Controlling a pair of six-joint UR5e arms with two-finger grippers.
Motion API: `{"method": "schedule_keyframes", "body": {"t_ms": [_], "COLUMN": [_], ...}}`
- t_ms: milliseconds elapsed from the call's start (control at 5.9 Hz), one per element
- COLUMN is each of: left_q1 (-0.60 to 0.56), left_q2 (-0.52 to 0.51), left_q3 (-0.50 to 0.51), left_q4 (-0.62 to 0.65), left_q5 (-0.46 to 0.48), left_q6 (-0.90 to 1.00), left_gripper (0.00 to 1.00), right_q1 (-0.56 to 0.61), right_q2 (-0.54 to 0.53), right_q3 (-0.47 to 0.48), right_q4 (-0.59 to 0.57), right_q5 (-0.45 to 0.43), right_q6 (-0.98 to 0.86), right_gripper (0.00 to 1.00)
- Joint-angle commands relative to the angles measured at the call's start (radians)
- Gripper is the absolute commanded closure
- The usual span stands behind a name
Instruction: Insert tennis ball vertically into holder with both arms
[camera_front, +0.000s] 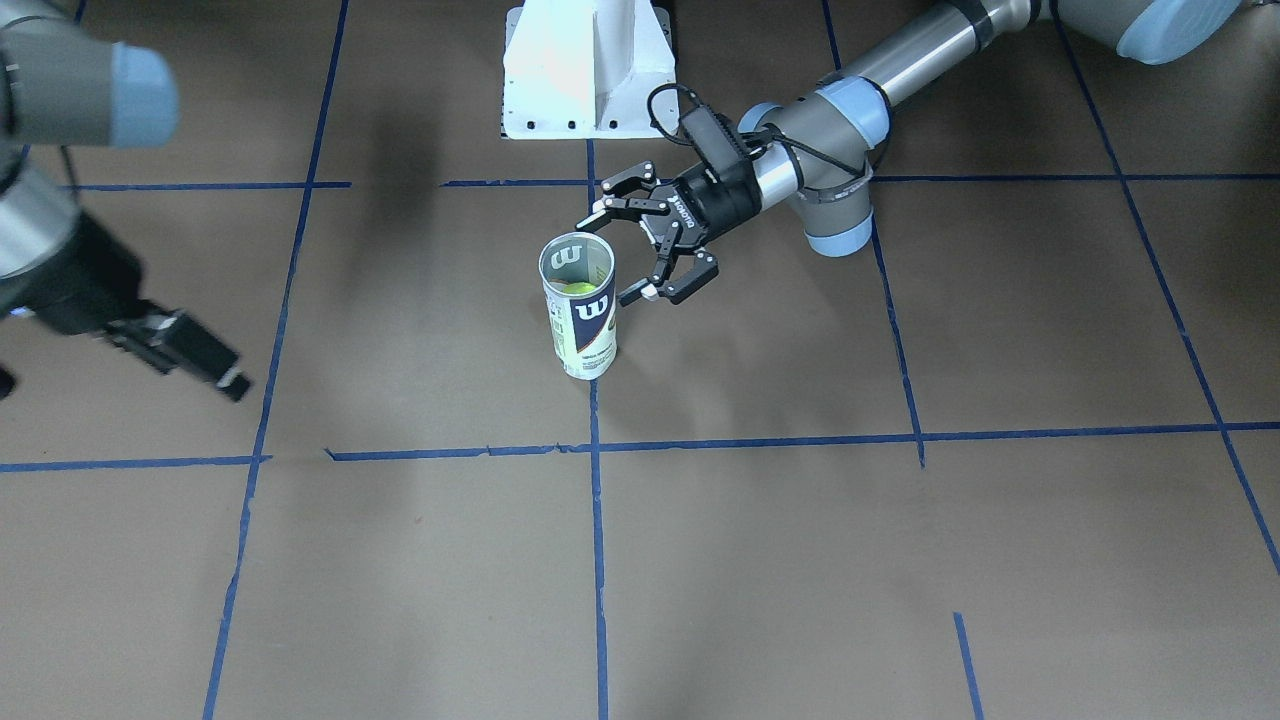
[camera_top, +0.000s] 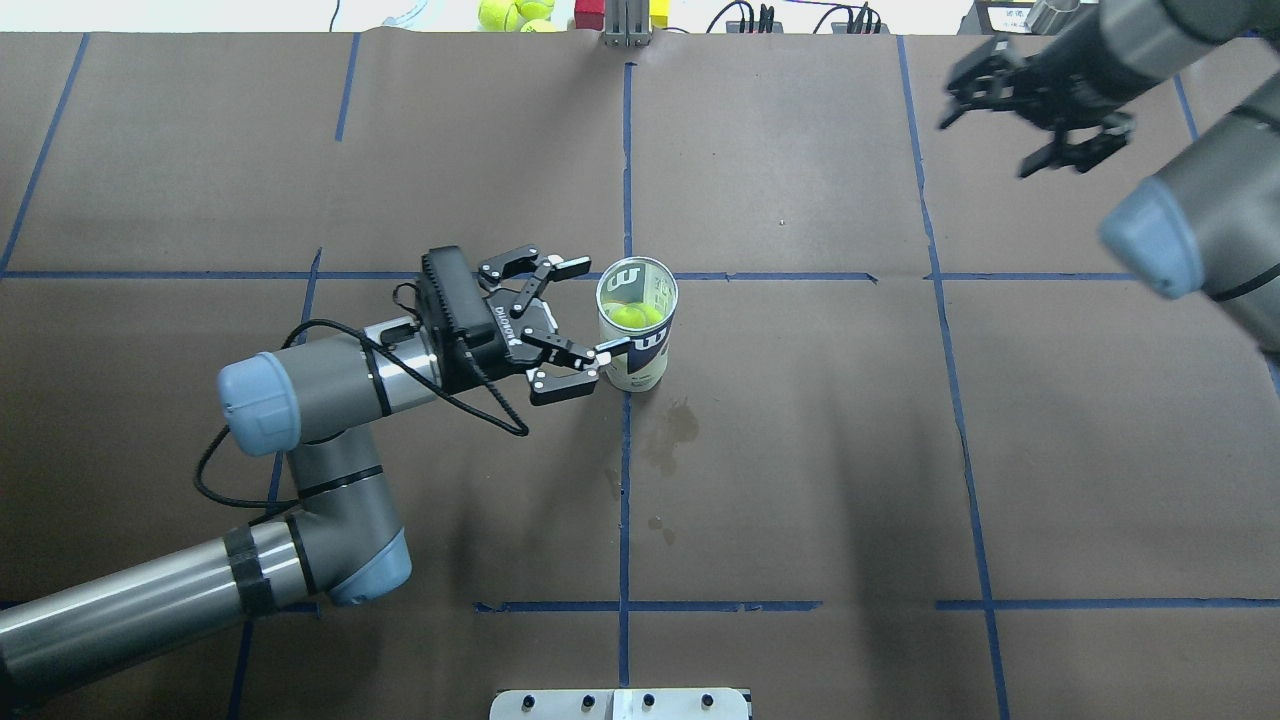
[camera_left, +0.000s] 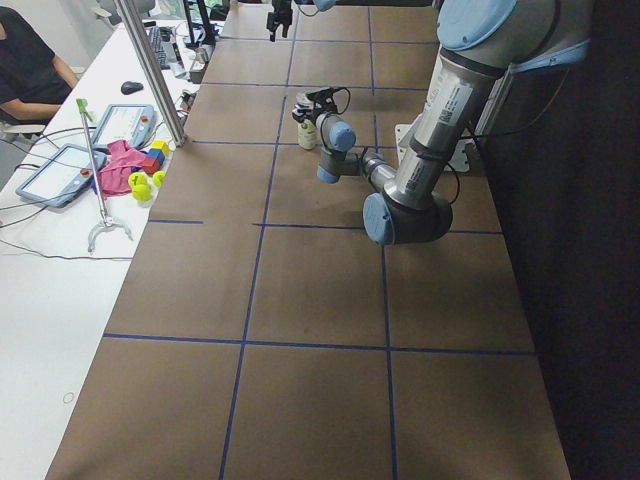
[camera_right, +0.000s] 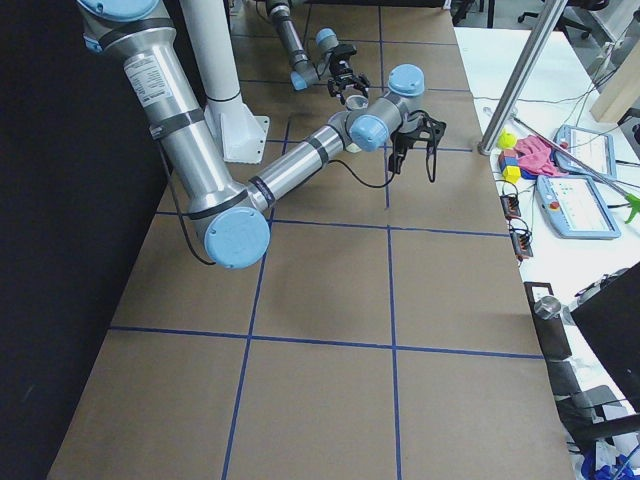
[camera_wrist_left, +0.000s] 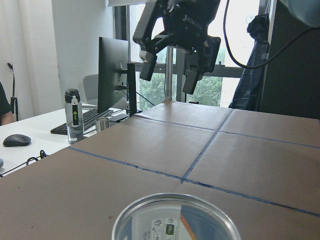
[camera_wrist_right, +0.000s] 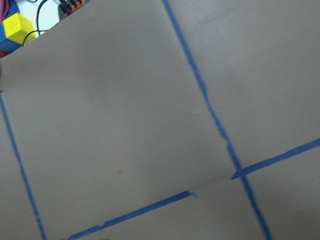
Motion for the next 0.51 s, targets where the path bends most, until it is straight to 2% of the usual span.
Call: {"method": "schedule_keyframes", "body": {"t_ms": [0,170,339], "left_q1": [-0.035,-0.087,-0.135], "left_q2": [0.085,0.122,0.124], "left_q3": [-0.079,-0.113,-0.112], "left_q4": [-0.033,-0.028,0.002], "left_q5": [0.0,-0.021,-0.038], "left_q6": [-0.065,-0.23,-0.282], "left_gripper": [0.01,0.0,0.0], "right_q1": [0.147,0.21,0.265], "right_q2": [-0.043,-0.045,-0.045], "right_q3": [-0.145,-0.243,-0.338], "right_q4": [-0.006,-0.006,-0.006], "right_q5": [0.031,0.035,0.034], "right_q6": [-0.341,-0.529,-0.732], "right_gripper": [0.0,0.0,0.0]}}
